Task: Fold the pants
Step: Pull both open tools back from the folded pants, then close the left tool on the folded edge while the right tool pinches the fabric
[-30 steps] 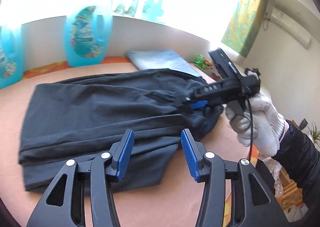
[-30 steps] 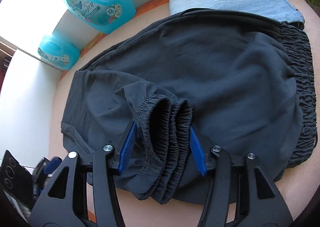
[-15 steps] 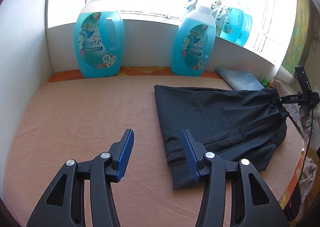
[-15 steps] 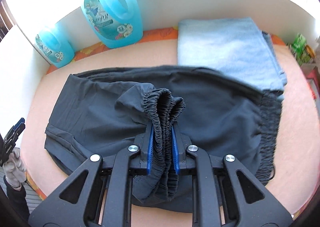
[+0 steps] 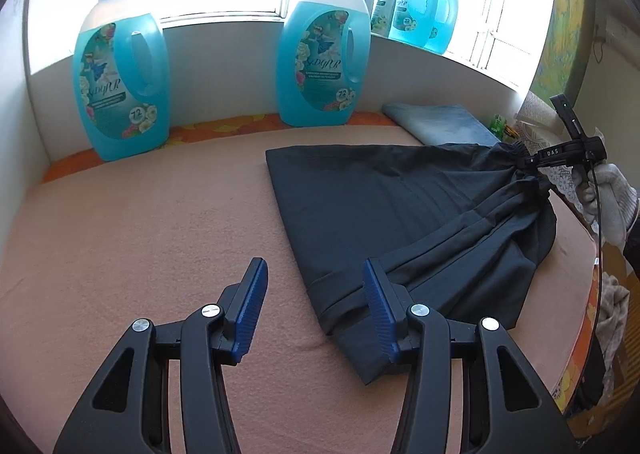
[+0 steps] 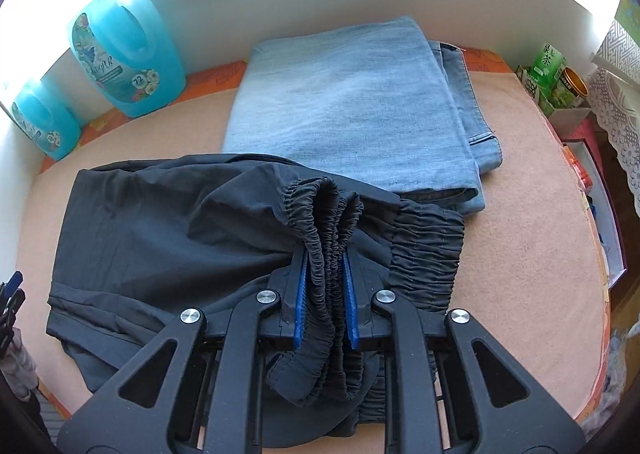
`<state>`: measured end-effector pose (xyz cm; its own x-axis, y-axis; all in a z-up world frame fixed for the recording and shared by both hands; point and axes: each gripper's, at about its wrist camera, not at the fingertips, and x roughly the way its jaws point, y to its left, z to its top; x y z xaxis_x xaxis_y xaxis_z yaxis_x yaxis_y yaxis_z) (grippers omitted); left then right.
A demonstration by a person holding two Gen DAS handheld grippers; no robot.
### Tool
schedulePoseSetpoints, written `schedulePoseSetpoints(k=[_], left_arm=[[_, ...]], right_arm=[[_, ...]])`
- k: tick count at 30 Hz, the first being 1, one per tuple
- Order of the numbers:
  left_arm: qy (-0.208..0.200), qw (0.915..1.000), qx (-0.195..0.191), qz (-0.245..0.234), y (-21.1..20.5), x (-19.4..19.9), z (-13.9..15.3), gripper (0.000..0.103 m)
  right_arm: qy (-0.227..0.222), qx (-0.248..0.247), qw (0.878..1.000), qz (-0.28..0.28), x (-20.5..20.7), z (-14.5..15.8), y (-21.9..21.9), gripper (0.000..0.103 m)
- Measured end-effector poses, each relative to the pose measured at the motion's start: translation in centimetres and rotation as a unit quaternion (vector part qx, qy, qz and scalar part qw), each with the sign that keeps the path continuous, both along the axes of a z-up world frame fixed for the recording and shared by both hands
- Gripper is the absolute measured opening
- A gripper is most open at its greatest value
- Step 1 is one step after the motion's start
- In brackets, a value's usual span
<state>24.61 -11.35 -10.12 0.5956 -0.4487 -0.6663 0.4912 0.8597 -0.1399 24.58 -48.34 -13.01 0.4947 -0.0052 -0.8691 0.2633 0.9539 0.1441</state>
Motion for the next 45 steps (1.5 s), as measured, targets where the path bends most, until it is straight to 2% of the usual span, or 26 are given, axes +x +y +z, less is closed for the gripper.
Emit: schedulePoseSetpoints(k=[6, 7, 8, 9, 10, 12, 15, 18, 21, 23, 27, 31, 33, 37, 39, 41, 45], left_arm=[[0.02, 0.9998, 0.001, -0.003, -0.1, 0.3, -0.8, 0.048], [0.026, 0.9996, -0.002, -0.005, -0.1, 0.2, -1.0, 0.048], [0.029, 0.9995, -0.001, -0.007, -0.1, 0.0, -1.2, 0.048], [0.031, 0.9995, 0.0, -0.01, -0.2, -0.2, -1.4, 0.048], [0.033, 0.9994, 0.001, -0.015, -0.3, -0.5, -1.5, 0.048], [0.036, 0.9991, 0.001, -0.023, -0.4, -1.1, -1.7, 0.048], [0.043, 0.9985, -0.005, -0.033, -0.7, -1.9, -2.1, 0.048], [0.053, 0.9975, -0.012, -0.046, -1.2, -2.5, -2.5, 0.048], [0.055, 0.9971, -0.006, -0.052, -1.8, -2.7, -2.8, 0.048], [0.058, 0.9969, -0.006, -0.052, -1.7, -2.7, -3.0, 0.048], [0.041, 0.9984, 0.008, -0.039, -0.8, -2.3, -3.1, 0.048], [0.058, 0.9974, 0.0, -0.043, 0.1, -1.0, -3.9, 0.048], [0.077, 0.9958, -0.012, -0.047, 0.5, -0.3, -4.6, 0.043], [0.085, 0.9944, -0.01, -0.063, 0.2, -0.2, -5.3, 0.038], [0.08, 0.9934, 0.002, -0.082, -0.4, -0.8, -5.2, 0.033], [0.069, 0.9939, 0.009, -0.086, -0.6, -1.1, -4.8, 0.033], [0.053, 0.9961, -0.003, -0.071, 0.0, -0.1, -4.1, 0.033]], right_arm=[[0.001, -0.003, 1.0, 0.0, 0.2, -0.5, 0.1, 0.02], [-0.002, -0.004, 1.0, -0.004, -0.3, -0.3, 0.0, 0.023], [-0.011, 0.001, 1.0, -0.013, -1.0, 0.0, -0.3, 0.035], [-0.025, 0.013, 0.999, -0.027, -2.0, 0.2, -0.7, 0.047], [-0.043, 0.03, 0.998, -0.039, -3.2, 0.6, -1.3, 0.051], [-0.074, 0.071, 0.992, -0.073, -6.4, 0.7, -2.6, 0.052], [-0.097, 0.122, 0.979, -0.134, -11.2, -0.6, -4.3, 0.056], [-0.1, 0.154, 0.967, -0.178, -14.6, -2.7, -5.2, 0.062], [-0.084, 0.198, 0.959, -0.186, -15.7, -4.7, -5.0, 0.062], [-0.078, 0.206, 0.956, -0.195, -15.9, -5.5, -4.5, 0.062], [-0.103, 0.158, 0.969, -0.157, -15.7, -3.8, -1.5, 0.062], [-0.137, 0.111, 0.982, -0.064, -14.3, -0.2, 3.6, 0.062], [-0.144, 0.094, 0.985, -0.007, -13.2, 1.3, 6.8, 0.062], [-0.137, 0.075, 0.982, 0.102, -10.5, 3.0, 13.5, 0.062], [-0.129, 0.064, 0.978, 0.151, -8.7, 3.4, 16.8, 0.062], [-0.117, 0.053, 0.973, 0.194, -6.3, 3.7, 19.8, 0.062], [-0.076, 0.075, 0.962, 0.25, -0.9, 3.7, 24.5, 0.062]])
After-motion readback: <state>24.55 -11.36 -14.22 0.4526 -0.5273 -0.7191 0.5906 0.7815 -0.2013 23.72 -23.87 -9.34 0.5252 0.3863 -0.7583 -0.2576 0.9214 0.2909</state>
